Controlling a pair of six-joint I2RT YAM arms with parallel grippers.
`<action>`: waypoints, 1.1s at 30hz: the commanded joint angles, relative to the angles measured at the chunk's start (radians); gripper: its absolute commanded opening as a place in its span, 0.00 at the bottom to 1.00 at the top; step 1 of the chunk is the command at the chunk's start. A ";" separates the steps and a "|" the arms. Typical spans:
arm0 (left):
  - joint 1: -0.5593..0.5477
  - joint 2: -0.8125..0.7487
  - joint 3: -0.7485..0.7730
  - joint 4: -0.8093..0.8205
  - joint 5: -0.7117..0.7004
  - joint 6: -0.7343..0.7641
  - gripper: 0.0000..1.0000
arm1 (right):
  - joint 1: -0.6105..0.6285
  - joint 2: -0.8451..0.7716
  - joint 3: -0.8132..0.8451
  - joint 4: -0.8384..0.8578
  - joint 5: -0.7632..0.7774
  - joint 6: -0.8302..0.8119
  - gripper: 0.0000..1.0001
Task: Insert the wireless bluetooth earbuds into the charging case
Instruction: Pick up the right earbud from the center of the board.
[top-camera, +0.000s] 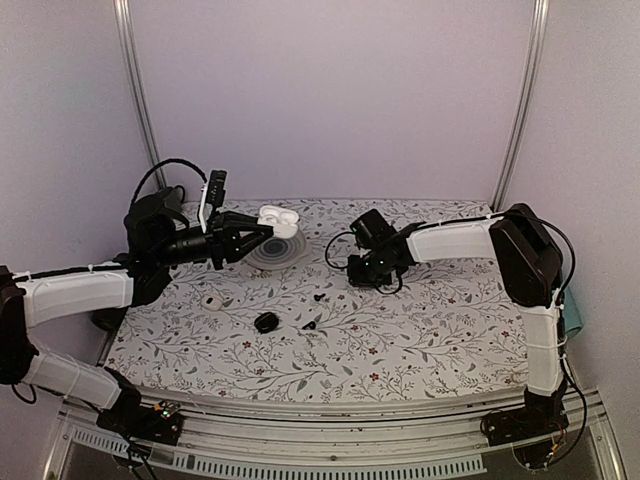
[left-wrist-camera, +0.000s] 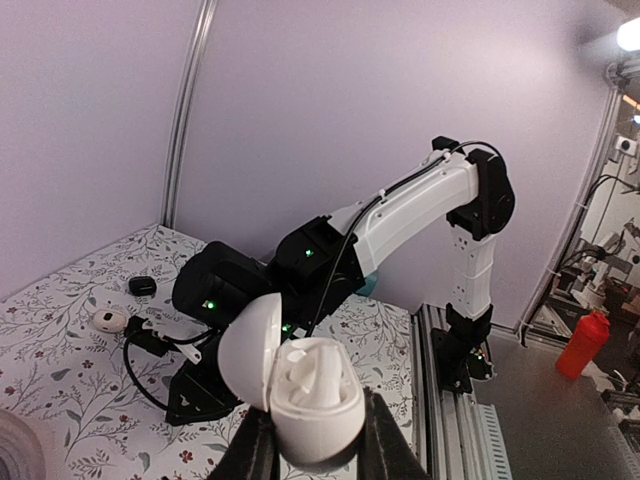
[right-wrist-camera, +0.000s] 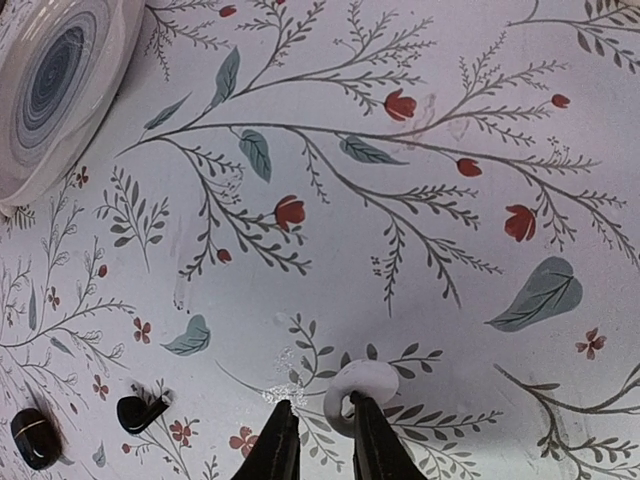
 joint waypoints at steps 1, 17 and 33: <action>0.013 0.003 0.012 0.012 0.012 -0.005 0.00 | -0.011 -0.012 -0.024 -0.041 0.023 0.006 0.22; 0.013 0.004 0.013 0.015 0.014 -0.006 0.00 | -0.018 -0.010 -0.028 -0.047 0.028 0.003 0.21; 0.014 0.008 0.020 0.003 0.016 0.000 0.00 | -0.051 -0.029 -0.042 -0.001 -0.014 0.007 0.10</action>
